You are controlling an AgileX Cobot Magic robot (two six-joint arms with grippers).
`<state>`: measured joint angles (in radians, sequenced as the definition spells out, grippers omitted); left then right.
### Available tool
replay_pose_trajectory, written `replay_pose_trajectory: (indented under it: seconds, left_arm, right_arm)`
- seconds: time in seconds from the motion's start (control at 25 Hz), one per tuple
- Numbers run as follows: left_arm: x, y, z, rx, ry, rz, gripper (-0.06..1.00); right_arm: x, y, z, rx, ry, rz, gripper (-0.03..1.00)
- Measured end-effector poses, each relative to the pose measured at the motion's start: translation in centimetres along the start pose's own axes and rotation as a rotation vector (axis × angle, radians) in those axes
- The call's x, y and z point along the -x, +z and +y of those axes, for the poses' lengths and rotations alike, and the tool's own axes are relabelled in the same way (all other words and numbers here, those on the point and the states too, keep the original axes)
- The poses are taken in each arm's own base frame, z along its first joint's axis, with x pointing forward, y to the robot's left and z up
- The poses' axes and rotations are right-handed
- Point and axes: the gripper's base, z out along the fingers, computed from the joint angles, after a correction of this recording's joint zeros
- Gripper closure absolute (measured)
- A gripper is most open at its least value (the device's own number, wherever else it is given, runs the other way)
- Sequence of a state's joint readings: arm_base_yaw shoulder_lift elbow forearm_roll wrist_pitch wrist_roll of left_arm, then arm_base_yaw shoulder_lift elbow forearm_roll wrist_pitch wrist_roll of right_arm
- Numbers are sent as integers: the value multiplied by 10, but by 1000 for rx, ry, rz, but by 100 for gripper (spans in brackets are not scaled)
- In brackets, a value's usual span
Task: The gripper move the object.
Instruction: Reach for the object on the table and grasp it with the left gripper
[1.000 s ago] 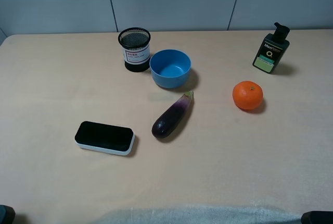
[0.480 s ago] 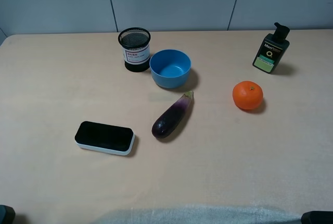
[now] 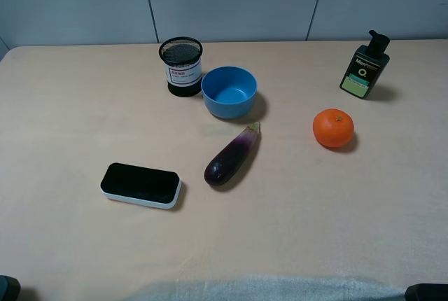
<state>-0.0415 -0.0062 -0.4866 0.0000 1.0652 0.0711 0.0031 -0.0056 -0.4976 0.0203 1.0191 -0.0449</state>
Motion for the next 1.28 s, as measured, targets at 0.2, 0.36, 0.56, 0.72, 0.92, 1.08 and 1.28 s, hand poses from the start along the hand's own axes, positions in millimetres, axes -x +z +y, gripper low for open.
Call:
replay_pose_trajectory:
  seconds: [0.2, 0.36, 0.56, 0.72, 0.92, 1.08, 1.28]
  left_arm:
    - [0, 0, 0, 0, 0, 0, 19]
    - [0, 0, 0, 0, 0, 0, 19]
    - [0, 0, 0, 0, 0, 0, 19]
    - [0, 0, 0, 0, 0, 0, 19]
    - [1, 1, 0, 0, 0, 6, 19]
    - [13, 9, 1, -5, -7, 95, 19]
    - [45, 26, 4, -12, -13, 224, 19]
  right_arm:
    - [0, 0, 0, 0, 0, 0, 36]
    - [0, 0, 0, 0, 0, 0, 36]
    - [0, 0, 0, 0, 0, 0, 36]
    - [0, 0, 0, 0, 0, 0, 36]
    - [0, 0, 0, 0, 0, 0, 36]
    - [0, 0, 0, 0, 0, 0, 36]
    - [0, 0, 0, 0, 0, 0, 36]
